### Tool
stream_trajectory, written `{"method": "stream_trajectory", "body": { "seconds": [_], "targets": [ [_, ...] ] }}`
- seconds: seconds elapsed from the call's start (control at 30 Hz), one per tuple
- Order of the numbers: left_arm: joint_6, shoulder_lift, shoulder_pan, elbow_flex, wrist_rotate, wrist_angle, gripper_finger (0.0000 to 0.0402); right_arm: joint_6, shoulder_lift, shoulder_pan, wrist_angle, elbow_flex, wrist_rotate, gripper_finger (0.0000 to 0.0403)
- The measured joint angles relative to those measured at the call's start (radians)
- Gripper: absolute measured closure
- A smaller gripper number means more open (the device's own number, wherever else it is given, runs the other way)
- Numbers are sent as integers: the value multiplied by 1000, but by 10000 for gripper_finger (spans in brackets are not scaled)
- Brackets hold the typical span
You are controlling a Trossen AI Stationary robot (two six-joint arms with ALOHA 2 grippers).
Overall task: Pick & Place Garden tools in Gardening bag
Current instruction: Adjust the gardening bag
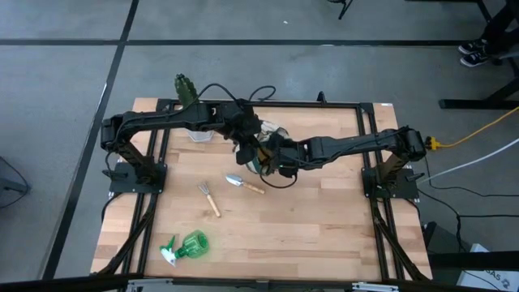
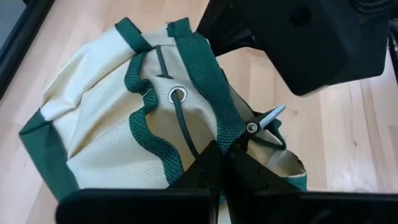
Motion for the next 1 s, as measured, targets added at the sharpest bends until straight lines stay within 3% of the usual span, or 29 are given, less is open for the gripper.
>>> {"method": "stream_trajectory", "body": {
  "seconds": [0.2, 0.4, 0.7, 1.0],
  "targets": [
    [-2, 0, 0, 0, -3, 0, 398, 186, -67, -1, -10, -1, -171, 401],
    [-2, 0, 8, 0, -38, 0, 398, 441, -217, -15, -25, 0, -371, 396],
    [-26, 0, 34, 0, -45, 17, 398, 823, -377, -8, -17, 1, -465, 355],
    [-39, 0, 35, 0, -103, 65, 398, 1054, -341, -45, 36, -63, -472, 250]
  ]
}}
